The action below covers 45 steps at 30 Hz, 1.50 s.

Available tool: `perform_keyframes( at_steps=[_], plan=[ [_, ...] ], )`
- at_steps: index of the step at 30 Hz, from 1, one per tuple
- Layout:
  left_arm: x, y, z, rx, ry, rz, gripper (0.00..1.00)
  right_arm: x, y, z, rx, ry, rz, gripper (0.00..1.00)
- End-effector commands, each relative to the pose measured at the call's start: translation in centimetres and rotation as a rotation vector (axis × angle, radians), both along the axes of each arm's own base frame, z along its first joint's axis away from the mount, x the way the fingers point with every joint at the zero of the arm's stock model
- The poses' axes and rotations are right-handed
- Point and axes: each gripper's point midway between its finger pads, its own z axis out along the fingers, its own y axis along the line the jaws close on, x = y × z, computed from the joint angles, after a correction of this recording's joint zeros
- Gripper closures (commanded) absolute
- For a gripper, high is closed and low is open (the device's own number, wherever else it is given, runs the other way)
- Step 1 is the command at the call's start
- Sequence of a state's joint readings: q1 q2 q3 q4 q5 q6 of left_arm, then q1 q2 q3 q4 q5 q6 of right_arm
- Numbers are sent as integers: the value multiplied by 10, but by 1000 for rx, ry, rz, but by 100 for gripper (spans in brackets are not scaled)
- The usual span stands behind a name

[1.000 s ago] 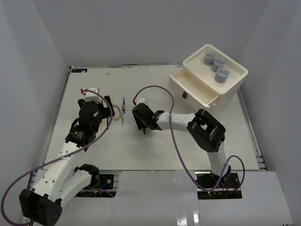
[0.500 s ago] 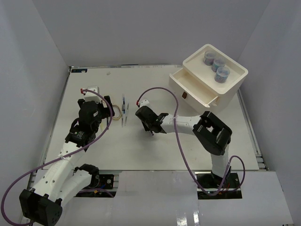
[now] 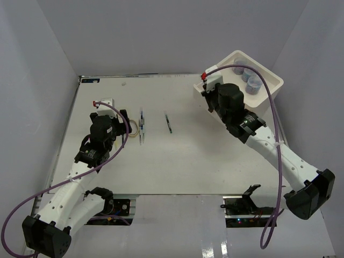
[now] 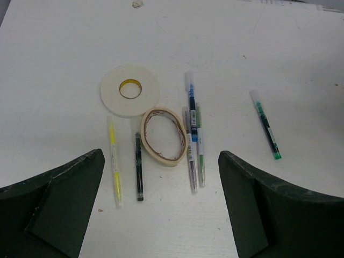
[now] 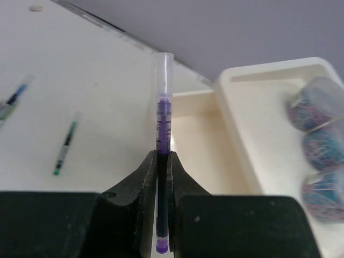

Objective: Sort the stationery into containers
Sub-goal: Place the pen in the storage box, then pick up the pen from the center of the board.

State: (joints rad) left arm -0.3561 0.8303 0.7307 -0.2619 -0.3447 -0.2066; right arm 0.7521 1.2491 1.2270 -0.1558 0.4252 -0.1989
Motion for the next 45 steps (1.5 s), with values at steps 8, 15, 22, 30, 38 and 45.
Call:
perform_keyframes(
  at_steps=[8,15,22,30,38,45],
  plan=[
    [0,-3,5,-3,-13,-22,2,50,-48,-20,-317,-38,106,92],
    [0,-4,6,-4,-15,-32,2,67,-63,-30,-360,-22,52,56],
    [0,-3,7,-4,-18,-28,2,57,-30,9,-200,-50,131,14],
    [1,3,5,-1,-13,5,2,37,77,-8,23,84,99,12],
    [0,4,5,-7,-11,16,2,60,129,-120,73,353,30,13],
    [1,3,3,-10,-4,7,2,78,139,-200,38,480,-32,22]
  ],
)
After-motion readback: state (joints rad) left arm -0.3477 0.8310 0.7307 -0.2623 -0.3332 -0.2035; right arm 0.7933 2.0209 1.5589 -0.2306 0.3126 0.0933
